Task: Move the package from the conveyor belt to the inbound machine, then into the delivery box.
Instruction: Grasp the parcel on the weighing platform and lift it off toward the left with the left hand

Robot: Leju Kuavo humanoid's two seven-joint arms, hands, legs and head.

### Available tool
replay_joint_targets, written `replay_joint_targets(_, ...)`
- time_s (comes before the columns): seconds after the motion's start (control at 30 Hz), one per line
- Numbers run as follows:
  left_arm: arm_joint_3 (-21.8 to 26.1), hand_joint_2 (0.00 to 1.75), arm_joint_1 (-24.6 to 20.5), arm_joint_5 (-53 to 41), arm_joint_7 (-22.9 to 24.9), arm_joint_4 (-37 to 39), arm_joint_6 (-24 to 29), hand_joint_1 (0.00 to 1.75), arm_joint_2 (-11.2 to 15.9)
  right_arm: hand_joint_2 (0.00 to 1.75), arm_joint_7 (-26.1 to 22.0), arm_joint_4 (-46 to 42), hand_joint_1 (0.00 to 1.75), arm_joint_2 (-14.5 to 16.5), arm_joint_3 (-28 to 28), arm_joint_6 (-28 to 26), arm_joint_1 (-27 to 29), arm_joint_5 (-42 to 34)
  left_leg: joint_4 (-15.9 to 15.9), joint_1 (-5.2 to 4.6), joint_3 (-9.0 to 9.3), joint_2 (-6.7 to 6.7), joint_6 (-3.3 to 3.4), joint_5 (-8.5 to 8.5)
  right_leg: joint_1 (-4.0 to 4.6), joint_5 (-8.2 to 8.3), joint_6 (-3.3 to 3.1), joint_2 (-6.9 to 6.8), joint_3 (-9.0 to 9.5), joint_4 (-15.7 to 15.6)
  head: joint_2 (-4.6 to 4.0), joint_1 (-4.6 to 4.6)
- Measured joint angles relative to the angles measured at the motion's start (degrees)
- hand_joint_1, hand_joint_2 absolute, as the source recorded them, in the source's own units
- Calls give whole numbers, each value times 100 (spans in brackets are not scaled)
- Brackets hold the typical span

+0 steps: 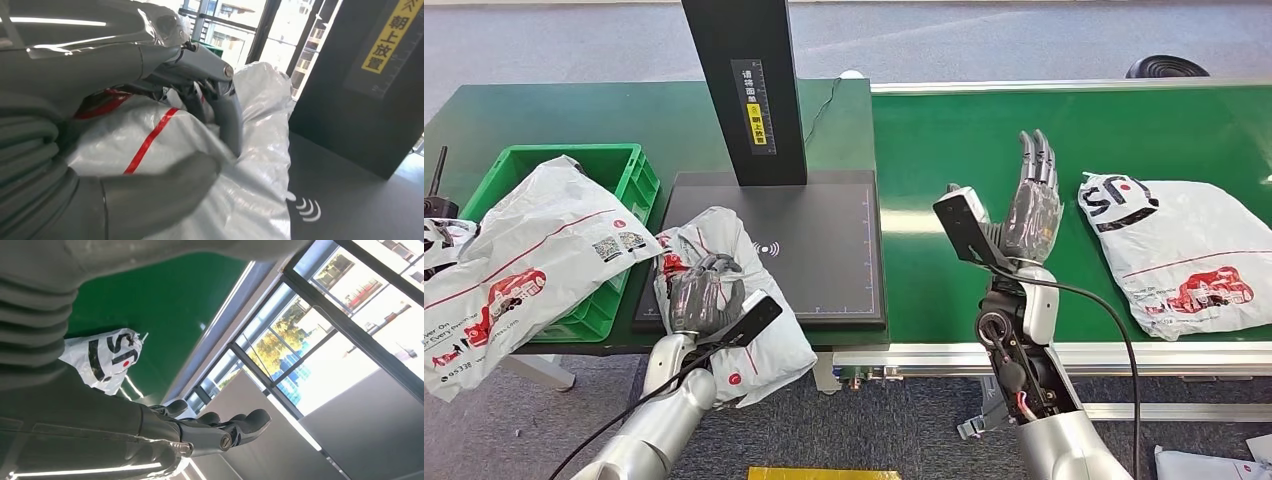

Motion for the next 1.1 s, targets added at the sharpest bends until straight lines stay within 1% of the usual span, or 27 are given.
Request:
replay_joint_targets(0.73, 33, 175, -90, 96, -46, 86, -51, 175, 32, 175, 10, -156, 0, -45, -24, -9, 60, 27, 0, 0, 0, -1, 0, 0, 0, 0, 0, -1, 1, 0, 0, -1)
replay_joint_targets(0.87, 18, 175, -151, -196, -68, 32, 6, 175, 31, 175, -27, -191, 0, -7, -27, 15, 150, 23, 0, 0, -1, 0, 0, 0, 0, 0, 0, -1, -1, 0, 0, -1)
replay_joint_targets(0.97, -76, 175, -373, -700, 119, -130, -23, 175, 8, 175, -103, -184, 0, 89, -26, 40, 163, -13, 1, 1, -3, -2, 2, 3, 0, 1, 0, -3, -4, 0, 0, 0)
replay_joint_targets(1.1, -379, 175, -984, -1283, 458, -472, -237, 174, -63, 175, -201, -125, 0, 238, -20, 40, 163, -113, 2, 1, -6, -7, 3, 6, 0, 2, 1, -10, -3, 2, 0, 0)
